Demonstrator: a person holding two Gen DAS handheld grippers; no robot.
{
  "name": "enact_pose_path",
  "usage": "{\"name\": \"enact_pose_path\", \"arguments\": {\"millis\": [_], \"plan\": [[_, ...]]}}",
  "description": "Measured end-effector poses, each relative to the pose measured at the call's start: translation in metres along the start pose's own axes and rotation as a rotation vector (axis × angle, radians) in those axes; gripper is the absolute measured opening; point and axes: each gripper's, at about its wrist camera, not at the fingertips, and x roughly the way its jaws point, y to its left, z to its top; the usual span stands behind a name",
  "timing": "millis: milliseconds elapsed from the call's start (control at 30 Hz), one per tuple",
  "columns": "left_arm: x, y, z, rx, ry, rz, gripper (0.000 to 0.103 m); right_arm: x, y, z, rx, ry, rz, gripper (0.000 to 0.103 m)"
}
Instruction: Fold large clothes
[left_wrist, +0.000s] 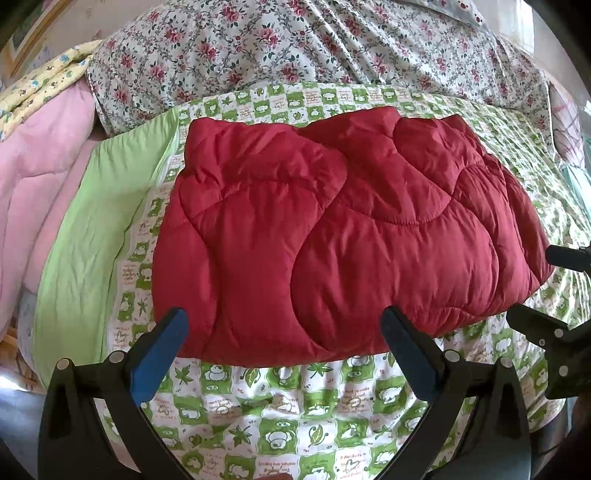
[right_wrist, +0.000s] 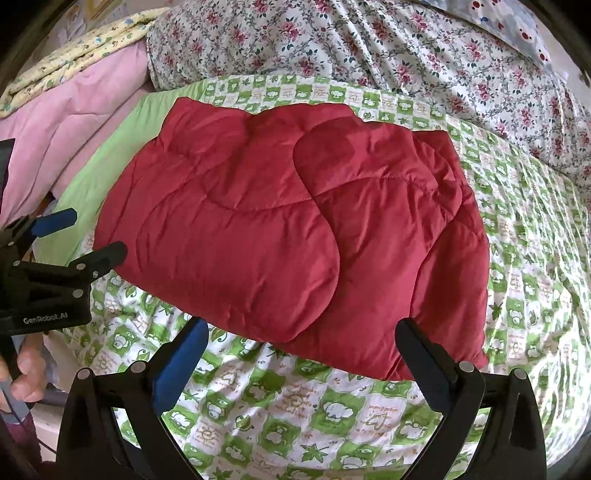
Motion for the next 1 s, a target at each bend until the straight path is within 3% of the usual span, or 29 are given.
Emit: {"name": "enact_pose_path", "arguments": {"millis": [1000], "plan": [[-0.0017,-0.0026,0.0037,0.004,-0.006,0.001,0.103,-0.0078,0.0022,0.0016,-0.003,-0.015,0.004,0.102]]}}
